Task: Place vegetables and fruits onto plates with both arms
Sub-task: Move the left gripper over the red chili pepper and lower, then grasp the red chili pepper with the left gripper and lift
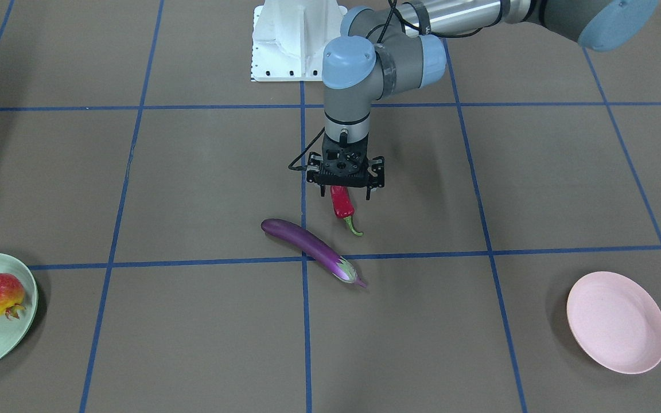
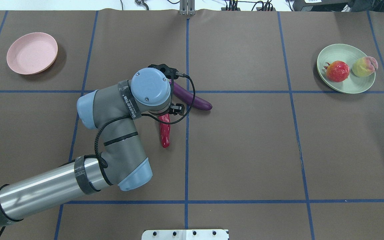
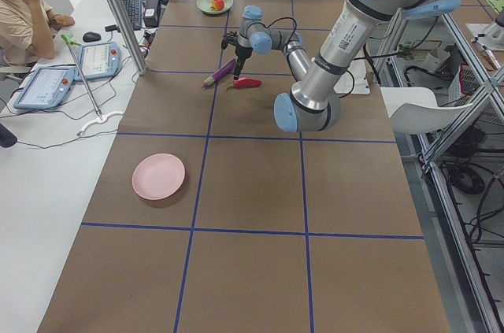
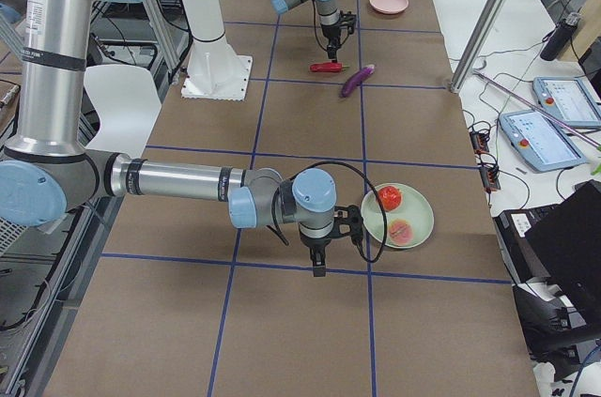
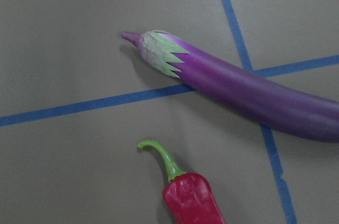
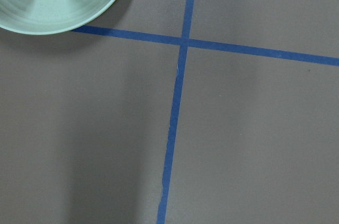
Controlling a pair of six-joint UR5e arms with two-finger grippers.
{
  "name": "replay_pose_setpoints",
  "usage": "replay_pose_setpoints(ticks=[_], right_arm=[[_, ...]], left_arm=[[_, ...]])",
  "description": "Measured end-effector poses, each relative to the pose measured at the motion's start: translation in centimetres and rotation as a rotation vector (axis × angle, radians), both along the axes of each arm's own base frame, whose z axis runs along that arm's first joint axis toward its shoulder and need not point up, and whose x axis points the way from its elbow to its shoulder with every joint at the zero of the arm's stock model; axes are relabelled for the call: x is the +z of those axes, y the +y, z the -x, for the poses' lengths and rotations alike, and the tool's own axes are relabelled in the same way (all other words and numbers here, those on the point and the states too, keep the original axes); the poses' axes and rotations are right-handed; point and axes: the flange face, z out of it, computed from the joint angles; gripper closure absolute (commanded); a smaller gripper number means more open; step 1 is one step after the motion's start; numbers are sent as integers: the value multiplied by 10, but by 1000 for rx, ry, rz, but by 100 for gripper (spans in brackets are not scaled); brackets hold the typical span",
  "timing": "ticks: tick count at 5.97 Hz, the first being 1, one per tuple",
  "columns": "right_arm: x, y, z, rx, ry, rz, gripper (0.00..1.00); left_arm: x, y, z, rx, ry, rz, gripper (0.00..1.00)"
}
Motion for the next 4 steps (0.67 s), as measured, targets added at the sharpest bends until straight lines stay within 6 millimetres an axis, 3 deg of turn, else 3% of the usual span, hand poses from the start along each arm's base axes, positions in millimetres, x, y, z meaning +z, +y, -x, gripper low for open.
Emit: replay_pose_setpoints(ticks=[1, 2, 3, 4], right_arm=[[0, 0, 0, 0, 0, 0, 0], [0, 0, 0, -1, 0, -1, 0], [0, -1, 0, -1, 0, -1, 0], [0, -1, 0, 0, 0, -1, 0]], left_arm=[[8, -9, -19, -22, 8, 25, 0], [17, -13, -28, -30, 11, 33, 23], [22, -14, -29, -31, 7, 35, 66], [23, -15, -29, -31, -1, 38, 73]])
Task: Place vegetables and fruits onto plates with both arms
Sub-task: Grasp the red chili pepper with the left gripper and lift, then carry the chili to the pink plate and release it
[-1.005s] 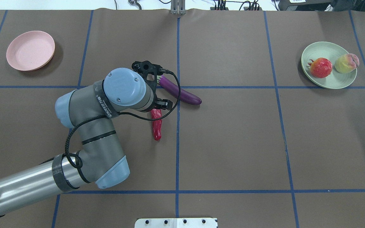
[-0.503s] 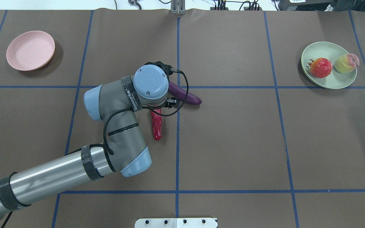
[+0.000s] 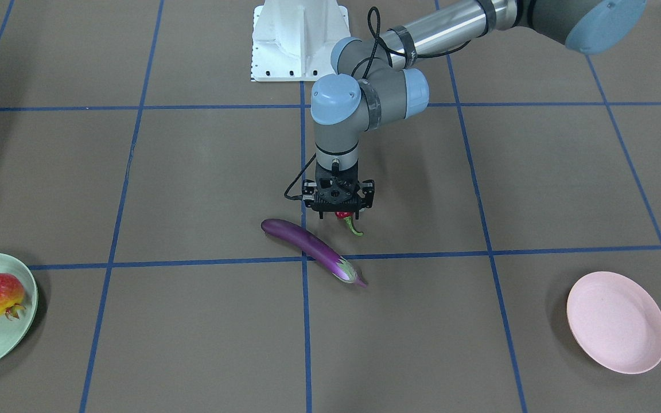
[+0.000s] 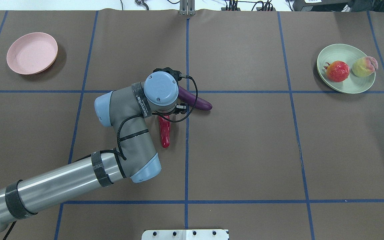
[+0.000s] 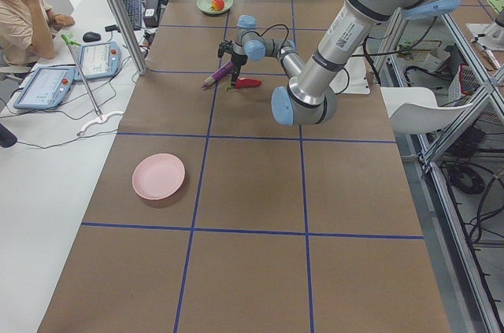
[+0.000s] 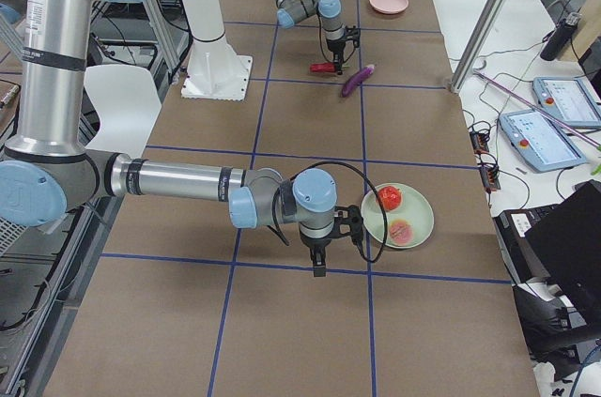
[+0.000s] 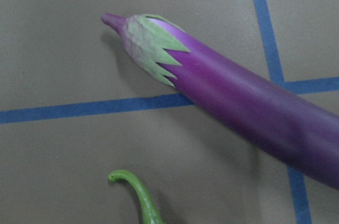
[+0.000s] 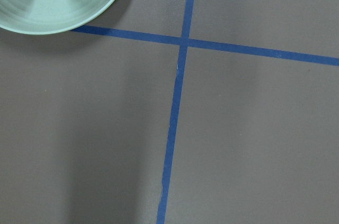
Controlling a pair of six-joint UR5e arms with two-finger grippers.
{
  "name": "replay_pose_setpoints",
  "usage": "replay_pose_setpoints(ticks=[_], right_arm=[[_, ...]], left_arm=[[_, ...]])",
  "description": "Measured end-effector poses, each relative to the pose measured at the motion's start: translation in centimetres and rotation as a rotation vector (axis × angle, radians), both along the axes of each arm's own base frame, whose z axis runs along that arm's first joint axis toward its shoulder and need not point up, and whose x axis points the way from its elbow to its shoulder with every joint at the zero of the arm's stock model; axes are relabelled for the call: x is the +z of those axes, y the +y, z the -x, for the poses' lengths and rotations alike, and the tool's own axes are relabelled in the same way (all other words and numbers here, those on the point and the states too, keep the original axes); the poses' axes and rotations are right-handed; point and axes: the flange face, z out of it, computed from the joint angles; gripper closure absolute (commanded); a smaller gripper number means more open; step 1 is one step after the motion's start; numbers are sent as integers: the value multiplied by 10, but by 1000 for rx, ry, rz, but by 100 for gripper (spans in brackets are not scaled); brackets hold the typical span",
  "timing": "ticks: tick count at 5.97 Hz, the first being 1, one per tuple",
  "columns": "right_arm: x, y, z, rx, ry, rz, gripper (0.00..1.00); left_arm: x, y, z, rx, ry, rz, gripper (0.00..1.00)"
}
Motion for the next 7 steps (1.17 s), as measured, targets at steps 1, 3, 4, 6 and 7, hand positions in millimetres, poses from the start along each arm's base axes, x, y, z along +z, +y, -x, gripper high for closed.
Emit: replay_pose_setpoints(ticks=[1, 3, 4, 6, 7], right_arm=[[-1, 0, 0, 0, 0, -1, 0], [-2, 0, 0, 0, -1, -3, 0], [-2, 0, 0, 0, -1, -4, 0], [-4, -4, 1, 0, -5, -7, 0], [-3, -5, 1, -1, -12, -4, 0]], left_arm=[[1, 0, 1, 0, -14, 7, 95], [-5, -3, 20, -12, -50, 21, 100], [-19, -6, 41, -6, -69, 8, 100], [-46, -36, 110, 66, -113, -114, 100], [-40, -70, 154, 134, -157, -196, 100]])
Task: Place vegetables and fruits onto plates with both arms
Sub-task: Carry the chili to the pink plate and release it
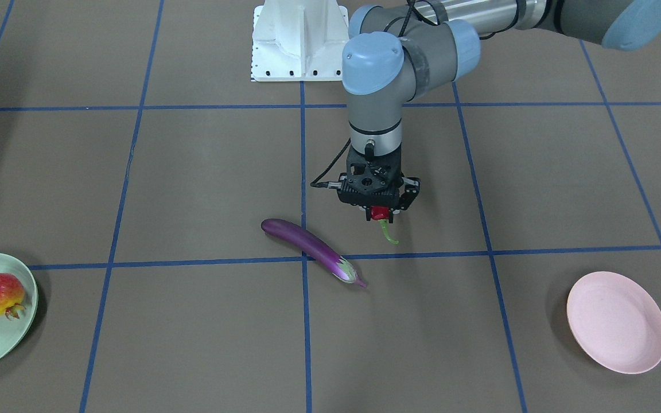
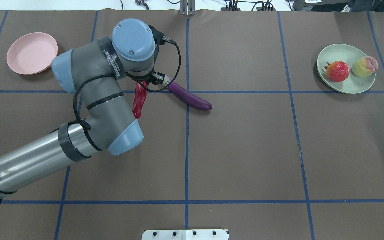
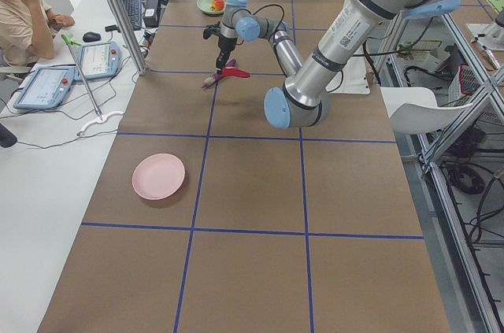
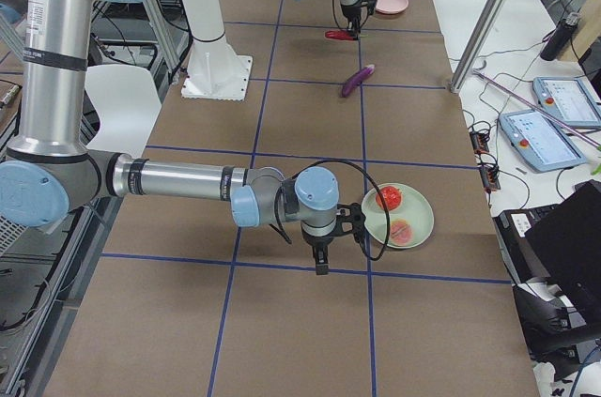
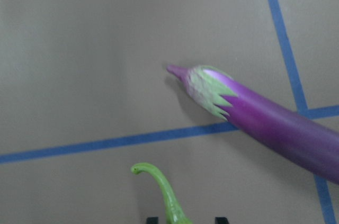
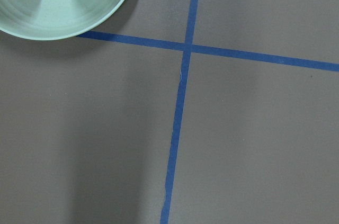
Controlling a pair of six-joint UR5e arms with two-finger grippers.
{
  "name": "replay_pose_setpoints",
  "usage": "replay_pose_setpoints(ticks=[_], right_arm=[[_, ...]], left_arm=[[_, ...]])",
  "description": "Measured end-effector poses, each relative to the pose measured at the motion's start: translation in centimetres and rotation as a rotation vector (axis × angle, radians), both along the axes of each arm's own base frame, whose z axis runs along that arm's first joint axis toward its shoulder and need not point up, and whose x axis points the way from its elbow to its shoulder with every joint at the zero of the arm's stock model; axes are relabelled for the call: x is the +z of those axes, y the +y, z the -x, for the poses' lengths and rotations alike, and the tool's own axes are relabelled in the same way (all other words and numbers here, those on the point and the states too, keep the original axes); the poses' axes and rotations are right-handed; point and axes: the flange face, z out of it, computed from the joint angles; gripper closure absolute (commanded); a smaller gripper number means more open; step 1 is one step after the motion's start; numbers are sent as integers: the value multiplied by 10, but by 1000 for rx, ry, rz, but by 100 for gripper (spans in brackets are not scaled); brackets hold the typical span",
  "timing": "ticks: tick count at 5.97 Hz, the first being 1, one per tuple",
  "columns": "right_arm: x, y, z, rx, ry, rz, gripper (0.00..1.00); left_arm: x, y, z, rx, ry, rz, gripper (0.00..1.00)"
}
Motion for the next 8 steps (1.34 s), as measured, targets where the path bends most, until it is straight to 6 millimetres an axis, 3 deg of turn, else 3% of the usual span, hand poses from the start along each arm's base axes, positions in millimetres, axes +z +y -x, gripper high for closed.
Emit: replay_pose_setpoints(ticks=[2, 3, 4, 5, 6, 7, 8], right_arm=[[2, 0, 1, -1, -8, 7, 0], [4, 1, 1, -1, -9, 11, 0], [5, 1, 1, -2, -10, 13, 0], [6, 1, 1, -3, -11, 13, 0], [6, 1, 1, -4, -11, 13, 0], [6, 1, 1, -4, -12, 12, 0], [5, 1, 1, -5, -15, 12, 0]], left_arm=[[45, -80, 93, 173, -82, -122, 100], [93, -132, 128, 225, -119, -170, 100], [157, -181, 158, 258, -146, -213, 100], [210, -211, 188, 281, -176, -241, 100], [246, -225, 208, 299, -200, -256, 100], [281, -231, 217, 306, -211, -267, 48], [312, -231, 221, 307, -218, -267, 11]])
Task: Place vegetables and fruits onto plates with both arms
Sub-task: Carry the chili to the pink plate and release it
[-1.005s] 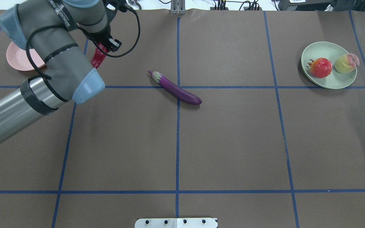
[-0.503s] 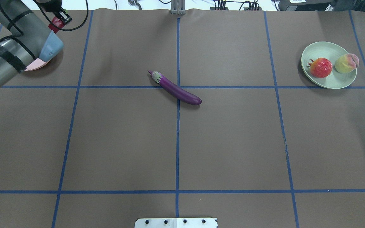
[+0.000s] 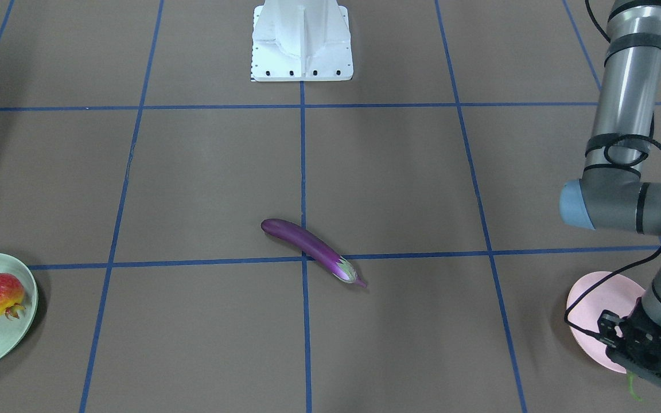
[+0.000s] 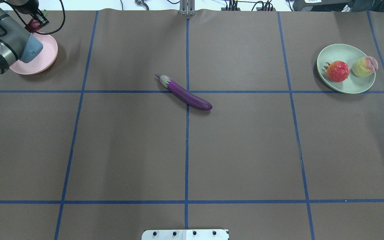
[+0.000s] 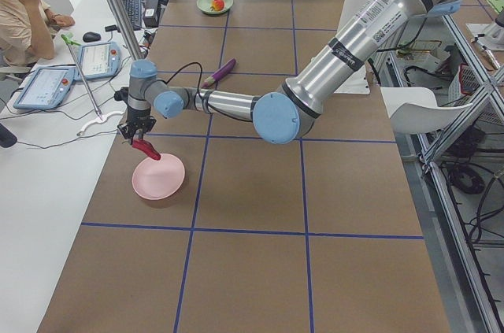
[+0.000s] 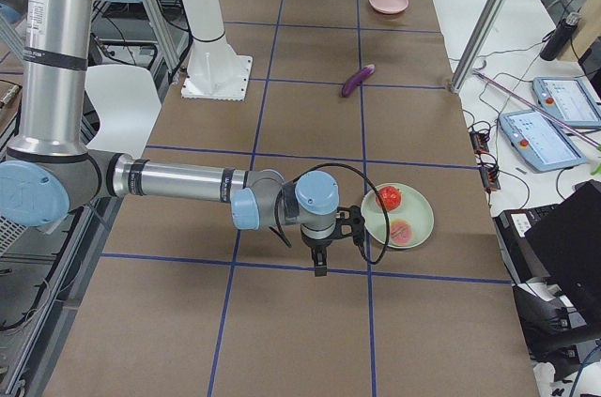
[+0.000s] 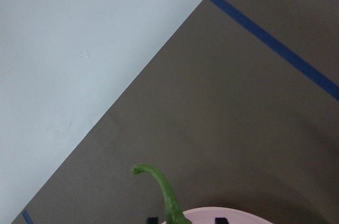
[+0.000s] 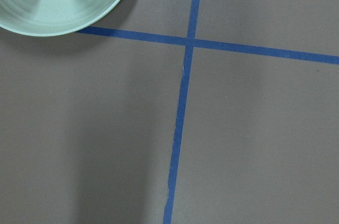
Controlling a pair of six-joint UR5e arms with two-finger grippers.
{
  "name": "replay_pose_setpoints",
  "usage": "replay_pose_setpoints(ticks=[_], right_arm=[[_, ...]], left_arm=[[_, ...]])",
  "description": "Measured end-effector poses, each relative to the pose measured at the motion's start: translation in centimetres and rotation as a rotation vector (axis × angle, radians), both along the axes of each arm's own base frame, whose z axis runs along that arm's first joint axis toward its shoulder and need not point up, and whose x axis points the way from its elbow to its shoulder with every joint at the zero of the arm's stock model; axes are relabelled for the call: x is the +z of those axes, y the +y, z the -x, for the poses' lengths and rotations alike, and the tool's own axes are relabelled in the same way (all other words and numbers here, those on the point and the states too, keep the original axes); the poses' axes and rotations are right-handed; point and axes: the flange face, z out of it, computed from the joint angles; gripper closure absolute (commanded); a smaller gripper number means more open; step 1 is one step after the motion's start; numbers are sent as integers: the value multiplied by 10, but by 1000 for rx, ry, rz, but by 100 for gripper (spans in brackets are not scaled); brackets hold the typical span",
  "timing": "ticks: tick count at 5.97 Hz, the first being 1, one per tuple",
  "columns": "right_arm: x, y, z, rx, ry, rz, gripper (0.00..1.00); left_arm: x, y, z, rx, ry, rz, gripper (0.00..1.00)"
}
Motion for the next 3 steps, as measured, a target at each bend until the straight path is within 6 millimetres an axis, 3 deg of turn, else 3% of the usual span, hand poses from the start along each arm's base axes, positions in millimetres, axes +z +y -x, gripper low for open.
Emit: replay_pose_setpoints(ticks=[1, 2, 3], right_arm=[[0, 0, 0, 0, -3, 0, 0], [0, 0, 0, -1, -4, 1, 0], [1, 1, 0, -1, -4, 2, 0]], left_arm=[[25, 6, 3, 0, -7, 10, 1], [39, 12, 6, -4, -4, 16, 1], [26, 16, 4, -30, 54, 26, 1]])
